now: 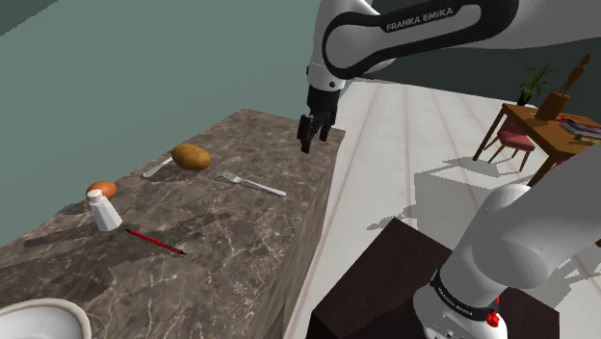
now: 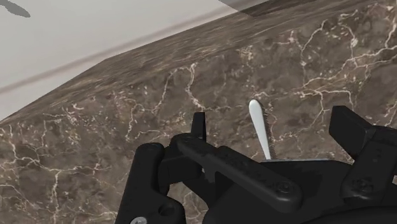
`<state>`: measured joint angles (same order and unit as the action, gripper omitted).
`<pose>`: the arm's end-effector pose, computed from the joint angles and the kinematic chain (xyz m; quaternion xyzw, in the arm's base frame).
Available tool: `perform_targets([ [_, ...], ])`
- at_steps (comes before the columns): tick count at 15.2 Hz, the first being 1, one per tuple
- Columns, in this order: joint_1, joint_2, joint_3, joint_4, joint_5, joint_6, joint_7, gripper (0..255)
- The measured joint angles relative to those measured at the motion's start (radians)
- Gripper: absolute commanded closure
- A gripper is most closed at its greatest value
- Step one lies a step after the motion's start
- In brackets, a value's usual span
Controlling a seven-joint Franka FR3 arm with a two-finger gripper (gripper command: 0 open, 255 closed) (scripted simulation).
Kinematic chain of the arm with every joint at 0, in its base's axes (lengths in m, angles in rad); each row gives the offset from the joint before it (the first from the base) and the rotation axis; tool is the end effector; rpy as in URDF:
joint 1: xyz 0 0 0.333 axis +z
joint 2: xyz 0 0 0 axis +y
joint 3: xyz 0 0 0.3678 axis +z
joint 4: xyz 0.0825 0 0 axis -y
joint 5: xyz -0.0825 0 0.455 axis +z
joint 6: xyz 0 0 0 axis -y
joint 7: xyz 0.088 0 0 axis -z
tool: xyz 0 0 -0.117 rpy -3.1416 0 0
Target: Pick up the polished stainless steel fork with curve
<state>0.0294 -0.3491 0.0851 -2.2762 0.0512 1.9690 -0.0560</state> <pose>0.4960 0.0635 0.5116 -0.9970 -0.0735 -0.0202 0.0098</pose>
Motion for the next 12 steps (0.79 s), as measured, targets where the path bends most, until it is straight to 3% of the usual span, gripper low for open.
perform_targets([
  [12,0.029,0.453,0.056,0.287,-0.05,0.167,0.096,0],
])
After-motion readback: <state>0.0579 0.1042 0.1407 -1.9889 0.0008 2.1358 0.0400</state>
